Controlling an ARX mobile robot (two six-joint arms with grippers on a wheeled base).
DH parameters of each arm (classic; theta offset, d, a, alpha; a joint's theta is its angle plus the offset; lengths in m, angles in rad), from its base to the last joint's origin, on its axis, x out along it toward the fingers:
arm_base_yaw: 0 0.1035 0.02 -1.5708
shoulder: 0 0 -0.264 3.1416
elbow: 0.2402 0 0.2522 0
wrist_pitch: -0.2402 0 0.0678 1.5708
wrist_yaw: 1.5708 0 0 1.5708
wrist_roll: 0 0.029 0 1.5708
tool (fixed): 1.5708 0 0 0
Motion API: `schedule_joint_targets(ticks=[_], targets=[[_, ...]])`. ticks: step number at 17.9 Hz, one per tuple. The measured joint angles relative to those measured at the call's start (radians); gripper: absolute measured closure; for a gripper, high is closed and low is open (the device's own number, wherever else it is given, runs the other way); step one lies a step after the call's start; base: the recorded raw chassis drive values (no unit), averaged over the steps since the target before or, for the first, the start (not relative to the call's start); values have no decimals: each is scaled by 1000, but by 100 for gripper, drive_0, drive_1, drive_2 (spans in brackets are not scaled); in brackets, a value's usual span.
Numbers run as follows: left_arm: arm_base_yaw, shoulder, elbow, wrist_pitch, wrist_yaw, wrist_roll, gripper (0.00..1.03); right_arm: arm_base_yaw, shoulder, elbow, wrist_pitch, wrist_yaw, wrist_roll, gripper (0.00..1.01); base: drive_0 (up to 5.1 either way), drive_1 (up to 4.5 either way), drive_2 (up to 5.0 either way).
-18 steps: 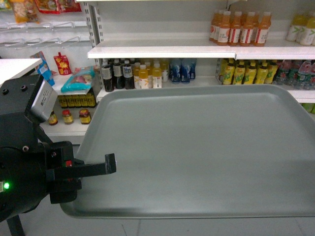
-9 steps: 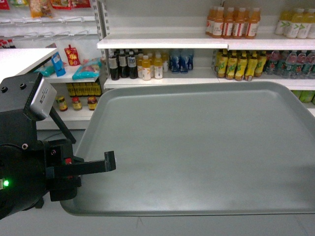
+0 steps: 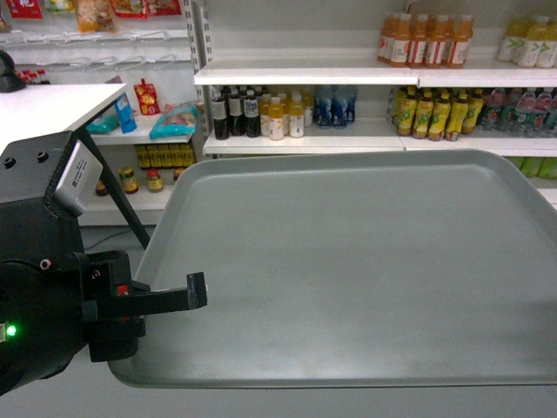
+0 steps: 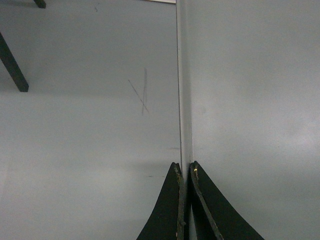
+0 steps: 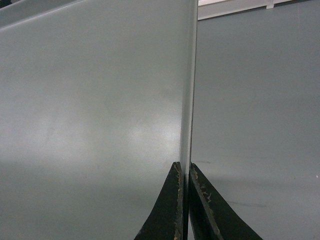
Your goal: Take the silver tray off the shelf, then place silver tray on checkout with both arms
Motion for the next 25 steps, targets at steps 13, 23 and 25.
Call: schedule_joint_targets(ticks=[13,23,25], targets=[[0,0,0,-1,-1,0,100,0,0,0,1,0,0,99,12,-411,434],[0,0,0,-1,-1,0,100,0,0,0,0,0,0,99,12,-411,434],[0,0,0,-5,-1,0,100,0,0,0,0,0,0,99,-241,-82,341]])
